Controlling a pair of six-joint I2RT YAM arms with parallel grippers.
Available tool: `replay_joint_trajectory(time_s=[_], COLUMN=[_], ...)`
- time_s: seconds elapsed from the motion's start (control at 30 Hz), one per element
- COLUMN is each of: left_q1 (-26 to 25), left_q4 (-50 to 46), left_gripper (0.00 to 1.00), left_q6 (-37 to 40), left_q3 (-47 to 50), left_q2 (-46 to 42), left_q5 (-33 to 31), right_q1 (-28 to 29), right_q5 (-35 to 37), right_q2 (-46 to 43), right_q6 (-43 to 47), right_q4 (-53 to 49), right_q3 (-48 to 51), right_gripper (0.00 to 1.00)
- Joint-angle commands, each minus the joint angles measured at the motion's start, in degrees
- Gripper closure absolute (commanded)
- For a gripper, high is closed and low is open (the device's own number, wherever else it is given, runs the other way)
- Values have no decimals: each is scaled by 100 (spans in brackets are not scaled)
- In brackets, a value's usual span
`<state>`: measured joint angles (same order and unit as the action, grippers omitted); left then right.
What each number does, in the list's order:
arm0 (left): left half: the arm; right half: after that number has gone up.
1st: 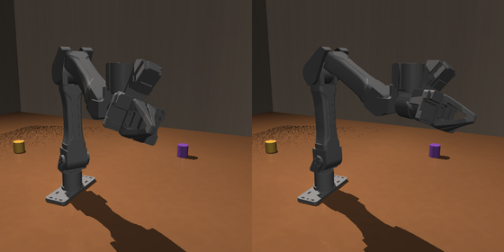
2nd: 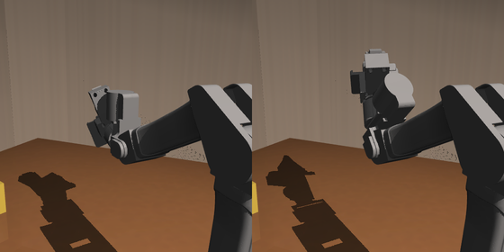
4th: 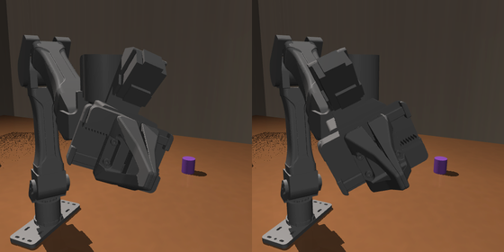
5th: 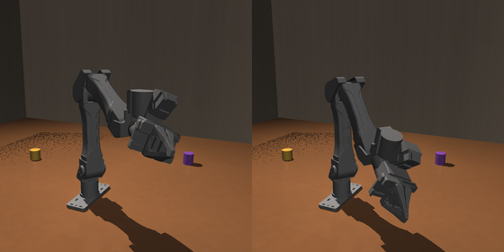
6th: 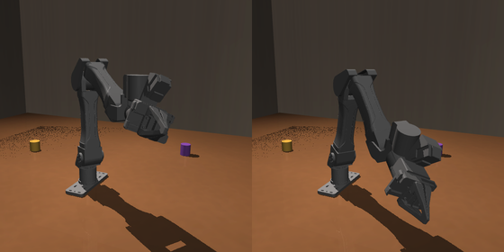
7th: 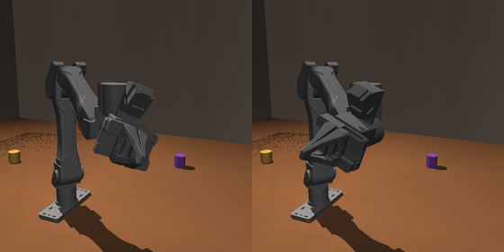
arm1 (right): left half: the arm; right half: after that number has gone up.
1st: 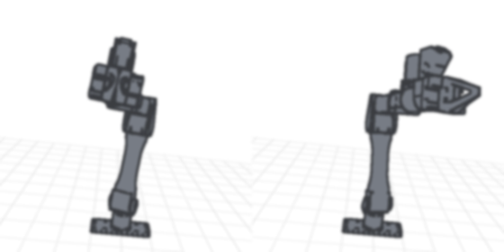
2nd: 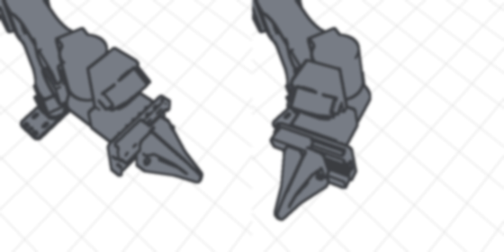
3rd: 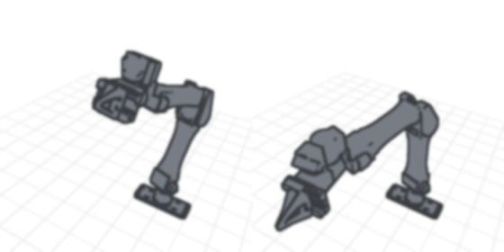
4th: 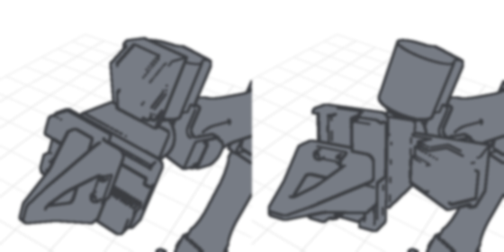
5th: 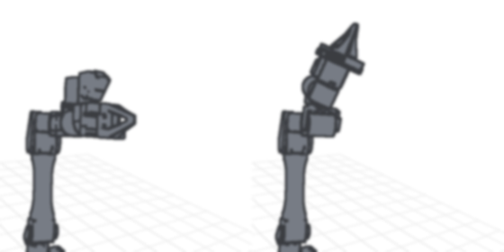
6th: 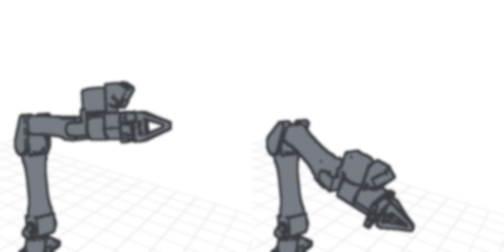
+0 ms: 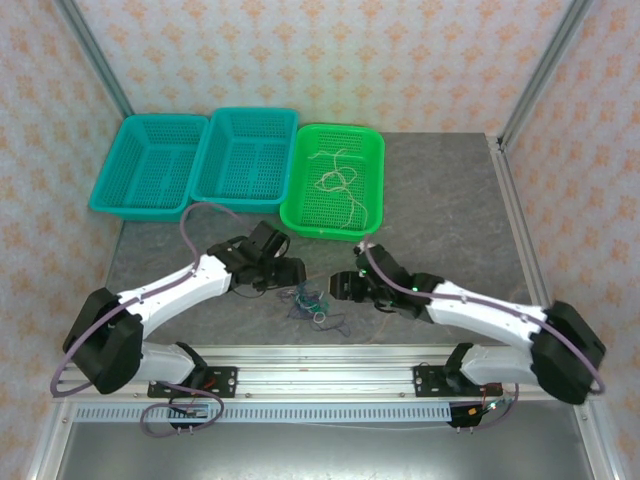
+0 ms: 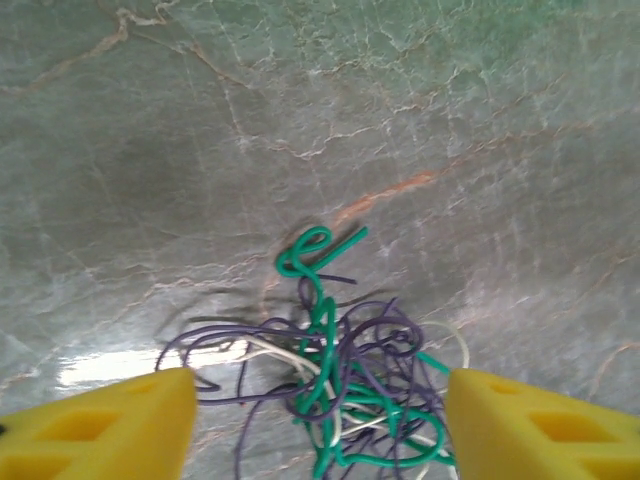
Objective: Untangle the cables
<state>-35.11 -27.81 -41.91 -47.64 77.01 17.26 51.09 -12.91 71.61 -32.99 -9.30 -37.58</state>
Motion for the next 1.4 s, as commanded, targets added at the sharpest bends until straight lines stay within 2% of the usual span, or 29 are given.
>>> replay_joint_trajectory(time_s=[0.0,0.07,0.13,0.33,0.43,0.5,0.6,0.83,0.93,1.03,1.1,1.17,1.2,1.33,1.37], left_q1=[-62,-161,-218,-368,-401,-409,-416,-522,-614,-614,-619,-620,-617,-620,-619], left_q4=[205,311,464,805,900,906,970,1452,1556,1585,1640,1647,1618,1647,1701], left_gripper=[27,27,34,82,94,98,100,100,100,100,100,100,100,100,100], left_q6=[2,-60,-140,-459,-520,-512,-404,193,593,783,838,821,798,720,711], left_q3=[-128,-85,-21,230,392,447,516,734,846,982,1056,1106,1114,1186,1223], left_q2=[278,502,739,1191,1152,1111,1046,770,587,412,318,254,231,149,114], left_q5=[178,103,97,0,-62,-140,-231,-407,-581,-745,-768,-855,-938,-1115,-1094], right_q1=[59,54,59,63,81,85,85,70,-23,-166,-204,-205,-205,-225,-230], right_q5=[-3,-30,-269,-676,-606,-659,-653,-438,-289,-509,-667,-721,-731,-661,-702], right_q2=[657,1023,1295,2008,2197,2234,2235,2270,2208,2155,2179,2191,2186,2005,1960], right_q6=[-277,-476,-697,-1570,-1816,-1895,-2031,-2094,-2172,-2270,-2273,-2259,-2269,-2351,-2339], right_q4=[-221,-100,251,588,230,219,206,110,41,337,435,431,424,554,607], right_q3=[-525,-717,-766,-867,-993,-979,-968,-970,-899,-706,-663,-658,-646,-534,-533], right_gripper=[40,41,41,44,45,45,49,80,79,79,85,98,100,100,94])
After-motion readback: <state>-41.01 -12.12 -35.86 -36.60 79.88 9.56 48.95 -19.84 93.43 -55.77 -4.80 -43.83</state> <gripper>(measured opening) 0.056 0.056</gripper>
